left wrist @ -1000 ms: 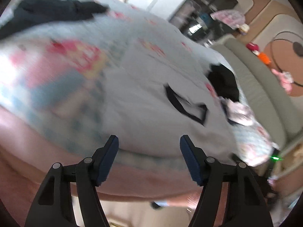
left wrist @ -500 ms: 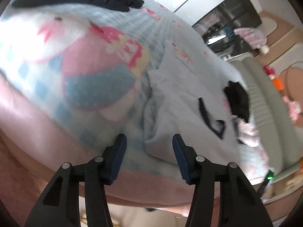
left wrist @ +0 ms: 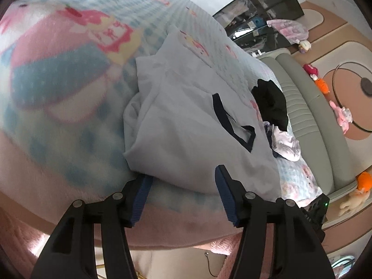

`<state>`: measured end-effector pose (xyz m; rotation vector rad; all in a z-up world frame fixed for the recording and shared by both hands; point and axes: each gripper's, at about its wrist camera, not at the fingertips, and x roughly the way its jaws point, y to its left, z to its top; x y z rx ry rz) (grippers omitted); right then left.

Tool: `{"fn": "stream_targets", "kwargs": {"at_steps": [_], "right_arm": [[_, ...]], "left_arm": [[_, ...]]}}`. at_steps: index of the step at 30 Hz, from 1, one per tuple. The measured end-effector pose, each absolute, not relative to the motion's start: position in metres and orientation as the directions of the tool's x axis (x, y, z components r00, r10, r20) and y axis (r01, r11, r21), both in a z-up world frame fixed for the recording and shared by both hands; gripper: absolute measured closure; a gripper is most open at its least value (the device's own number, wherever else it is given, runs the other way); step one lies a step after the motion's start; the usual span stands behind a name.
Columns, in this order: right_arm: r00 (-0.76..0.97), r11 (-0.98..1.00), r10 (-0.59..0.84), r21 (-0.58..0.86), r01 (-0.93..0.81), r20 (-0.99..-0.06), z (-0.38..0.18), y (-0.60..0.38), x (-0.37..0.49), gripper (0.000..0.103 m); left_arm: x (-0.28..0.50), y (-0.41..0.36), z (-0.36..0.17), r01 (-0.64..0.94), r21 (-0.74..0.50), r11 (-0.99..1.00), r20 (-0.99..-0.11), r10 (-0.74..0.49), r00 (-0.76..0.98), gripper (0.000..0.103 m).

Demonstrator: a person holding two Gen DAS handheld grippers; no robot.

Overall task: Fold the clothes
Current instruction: 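Move both grippers to the edge of the folded white shirt, then close both grippers on the white shirt's edge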

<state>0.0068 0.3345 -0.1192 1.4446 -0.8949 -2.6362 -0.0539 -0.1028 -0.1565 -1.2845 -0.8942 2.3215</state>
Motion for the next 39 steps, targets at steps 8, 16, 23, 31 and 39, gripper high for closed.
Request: {"fn": "stream_targets", "kwargs": {"at_steps": [8, 16, 23, 31, 39], "right_arm": [[-0.594, -0.854, -0.252, 0.464, -0.235, -0.764, -0.138, 0.319, -0.032, 0.031], [-0.638, -0.794, -0.312, 0.562, -0.233, -0.704, -0.140, 0.316, -0.040, 0.029], [-0.654, -0.869, -0.239, 0.459, -0.186, -0.718, -0.124, 0.300, -0.032, 0.057], [-0.670, -0.819, -0.307, 0.545, -0.176, -0.676, -0.142, 0.306, -0.056, 0.057], [-0.662, -0.835, -0.307, 0.527, -0.159, -0.684, -0.142, 0.300, -0.046, 0.057]], "left_arm": [[-0.068, -0.102, -0.169, -0.022, -0.777, -0.629, -0.541, 0.685, -0.488, 0.026], [-0.081, -0.103, -0.164, 0.039, -0.731, -0.681, -0.569, 0.577, -0.586, 0.064], [-0.076, -0.108, -0.170, -0.011, -0.729, -0.684, -0.565, 0.611, -0.555, 0.059], [-0.096, -0.097, -0.170, -0.051, -0.706, -0.706, -0.564, 0.605, -0.562, 0.065], [-0.095, -0.104, -0.174, -0.044, -0.704, -0.709, -0.576, 0.605, -0.550, 0.065]]}}
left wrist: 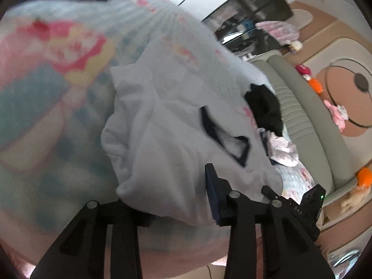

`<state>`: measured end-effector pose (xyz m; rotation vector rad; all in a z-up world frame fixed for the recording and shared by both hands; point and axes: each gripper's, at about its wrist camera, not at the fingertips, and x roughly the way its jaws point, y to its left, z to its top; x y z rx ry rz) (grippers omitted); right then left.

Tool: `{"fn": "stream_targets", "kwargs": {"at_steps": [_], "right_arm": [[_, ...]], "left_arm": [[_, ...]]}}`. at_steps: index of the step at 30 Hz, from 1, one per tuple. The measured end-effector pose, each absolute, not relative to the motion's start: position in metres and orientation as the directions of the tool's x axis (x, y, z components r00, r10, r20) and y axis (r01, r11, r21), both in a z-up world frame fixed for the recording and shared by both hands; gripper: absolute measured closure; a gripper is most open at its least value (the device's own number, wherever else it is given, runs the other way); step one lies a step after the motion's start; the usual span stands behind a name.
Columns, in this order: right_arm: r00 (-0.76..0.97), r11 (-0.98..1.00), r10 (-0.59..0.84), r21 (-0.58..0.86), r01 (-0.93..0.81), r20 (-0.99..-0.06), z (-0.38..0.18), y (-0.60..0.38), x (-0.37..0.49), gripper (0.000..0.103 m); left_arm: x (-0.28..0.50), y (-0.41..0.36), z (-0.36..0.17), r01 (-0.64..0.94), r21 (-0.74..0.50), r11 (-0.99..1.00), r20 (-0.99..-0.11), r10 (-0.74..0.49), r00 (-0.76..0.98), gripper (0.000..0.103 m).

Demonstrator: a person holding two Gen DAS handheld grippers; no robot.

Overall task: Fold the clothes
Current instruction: 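Close both grippers on the white shirt's edge, then lift the shirt edge with both grippers and fold it over the body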

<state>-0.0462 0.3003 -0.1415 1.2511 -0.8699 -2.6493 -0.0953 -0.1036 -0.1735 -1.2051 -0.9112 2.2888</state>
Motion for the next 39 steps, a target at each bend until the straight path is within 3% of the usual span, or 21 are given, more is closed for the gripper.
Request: {"fn": "stream_targets", "kwargs": {"at_steps": [2, 5, 9, 16, 27, 33, 36, 39], "right_arm": [[-0.659, -0.808, -0.329, 0.563, -0.174, -0.676, -0.150, 0.306, -0.053, 0.060], [-0.667, -0.814, -0.330, 0.559, -0.157, -0.668, -0.135, 0.303, -0.043, 0.073], [-0.672, -0.820, -0.328, 0.553, -0.146, -0.664, -0.117, 0.298, -0.028, 0.076], [-0.673, -0.814, -0.354, 0.568, -0.121, -0.650, -0.095, 0.299, 0.006, 0.077], [-0.597, -0.772, -0.395, 0.605, -0.197, -0.698, -0.116, 0.304, 0.046, 0.076], [-0.609, -0.770, -0.420, 0.620, -0.153, -0.672, -0.106, 0.301, 0.040, 0.075], [-0.600, -0.686, -0.493, 0.706, -0.177, -0.630, -0.111, 0.311, 0.034, 0.076], [-0.575, -0.694, -0.475, 0.685, -0.220, -0.666, -0.113, 0.316, 0.024, 0.076]], "left_arm": [[-0.094, -0.106, -0.174, -0.027, -0.717, -0.697, -0.566, 0.603, -0.562, 0.069], [-0.084, -0.099, -0.158, -0.052, -0.667, -0.743, -0.582, 0.563, -0.586, 0.076], [-0.072, -0.098, -0.138, -0.078, -0.668, -0.740, -0.566, 0.573, -0.593, 0.078], [-0.046, -0.101, -0.122, -0.079, -0.683, -0.726, -0.569, 0.597, -0.565, 0.078], [-0.018, -0.100, -0.137, -0.047, -0.701, -0.711, -0.606, 0.630, -0.486, 0.078], [-0.023, -0.102, -0.132, -0.058, -0.729, -0.682, -0.580, 0.661, -0.477, 0.078], [-0.032, -0.104, -0.130, -0.067, -0.781, -0.621, -0.531, 0.716, -0.452, 0.078], [-0.044, -0.106, -0.128, -0.046, -0.795, -0.605, -0.530, 0.728, -0.434, 0.078]]}}
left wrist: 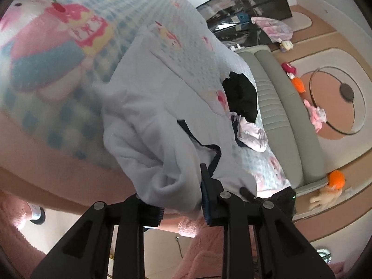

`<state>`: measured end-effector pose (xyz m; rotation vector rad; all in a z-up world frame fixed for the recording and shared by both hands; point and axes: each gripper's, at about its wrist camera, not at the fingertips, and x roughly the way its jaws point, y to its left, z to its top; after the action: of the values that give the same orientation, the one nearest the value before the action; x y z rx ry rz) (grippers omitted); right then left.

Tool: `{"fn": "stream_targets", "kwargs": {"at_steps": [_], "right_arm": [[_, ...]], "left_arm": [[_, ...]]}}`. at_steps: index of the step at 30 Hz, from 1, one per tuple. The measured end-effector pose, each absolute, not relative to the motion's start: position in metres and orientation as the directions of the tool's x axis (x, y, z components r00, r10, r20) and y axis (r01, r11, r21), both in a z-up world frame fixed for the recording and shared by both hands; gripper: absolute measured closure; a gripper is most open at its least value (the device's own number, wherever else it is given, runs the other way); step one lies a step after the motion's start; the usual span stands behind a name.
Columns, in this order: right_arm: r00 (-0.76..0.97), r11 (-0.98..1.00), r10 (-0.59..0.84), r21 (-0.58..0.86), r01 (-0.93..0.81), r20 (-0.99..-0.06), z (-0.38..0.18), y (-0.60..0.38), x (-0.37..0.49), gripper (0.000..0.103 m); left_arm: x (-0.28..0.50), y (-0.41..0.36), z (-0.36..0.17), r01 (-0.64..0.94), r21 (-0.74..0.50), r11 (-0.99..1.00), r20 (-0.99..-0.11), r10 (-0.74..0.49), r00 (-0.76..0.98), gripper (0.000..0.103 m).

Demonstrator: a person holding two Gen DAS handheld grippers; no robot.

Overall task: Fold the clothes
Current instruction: 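Lift the shirt edge with both grippers and fold it over the body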

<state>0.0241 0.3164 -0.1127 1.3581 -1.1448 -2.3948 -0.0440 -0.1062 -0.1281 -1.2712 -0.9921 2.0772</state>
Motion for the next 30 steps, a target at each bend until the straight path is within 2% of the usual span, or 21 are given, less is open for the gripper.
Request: {"fn": "stream_targets", "kwargs": {"at_steps": [8, 10, 11, 13, 14, 16, 20, 23, 25, 27, 30], "right_arm": [[-0.573, -0.715, -0.478, 0.674, -0.186, -0.666, -0.093, 0.318, -0.004, 0.072], [-0.573, -0.730, -0.467, 0.659, -0.180, -0.673, -0.086, 0.319, -0.019, 0.066], [-0.574, -0.738, -0.461, 0.652, -0.176, -0.677, -0.082, 0.320, -0.027, 0.058], [-0.595, -0.747, -0.436, 0.641, -0.179, -0.675, -0.075, 0.321, -0.045, 0.047], [-0.606, -0.751, -0.424, 0.635, -0.181, -0.674, -0.071, 0.321, -0.055, 0.044], [-0.652, -0.745, -0.397, 0.642, -0.183, -0.646, -0.065, 0.328, -0.076, 0.038], [-0.702, -0.742, -0.307, 0.624, -0.246, -0.642, -0.060, 0.343, -0.109, 0.035], [-0.704, -0.764, -0.290, 0.600, -0.237, -0.648, -0.061, 0.358, -0.106, 0.032], [-0.697, -0.809, -0.257, 0.543, -0.224, -0.670, -0.063, 0.356, -0.101, 0.025], [-0.685, -0.846, -0.236, 0.493, -0.204, -0.689, -0.068, 0.355, -0.097, 0.024], [-0.657, -0.885, -0.298, 0.458, -0.082, -0.693, -0.075, 0.341, -0.094, 0.024]], "left_arm": [[-0.076, -0.099, -0.111, -0.079, -0.785, -0.615, -0.531, 0.732, -0.428, 0.078], [-0.099, -0.097, -0.108, -0.086, -0.786, -0.612, -0.523, 0.734, -0.434, 0.078], [-0.112, -0.096, -0.108, -0.090, -0.785, -0.614, -0.522, 0.732, -0.438, 0.077], [-0.138, -0.093, -0.106, -0.098, -0.781, -0.617, -0.520, 0.729, -0.445, 0.067], [-0.150, -0.092, -0.105, -0.102, -0.779, -0.619, -0.520, 0.727, -0.449, 0.054], [-0.177, -0.091, -0.108, -0.088, -0.779, -0.621, -0.522, 0.719, -0.459, 0.046], [-0.205, -0.102, -0.096, -0.073, -0.744, -0.664, -0.532, 0.655, -0.537, 0.045], [-0.191, -0.113, -0.082, -0.126, -0.686, -0.716, -0.515, 0.601, -0.611, 0.030], [-0.183, -0.112, -0.085, -0.165, -0.634, -0.755, -0.538, 0.584, -0.608, 0.028], [-0.181, -0.100, -0.092, -0.210, -0.569, -0.795, -0.585, 0.571, -0.576, 0.028], [-0.187, -0.072, -0.101, -0.289, -0.450, -0.845, -0.646, 0.532, -0.547, 0.028]]}}
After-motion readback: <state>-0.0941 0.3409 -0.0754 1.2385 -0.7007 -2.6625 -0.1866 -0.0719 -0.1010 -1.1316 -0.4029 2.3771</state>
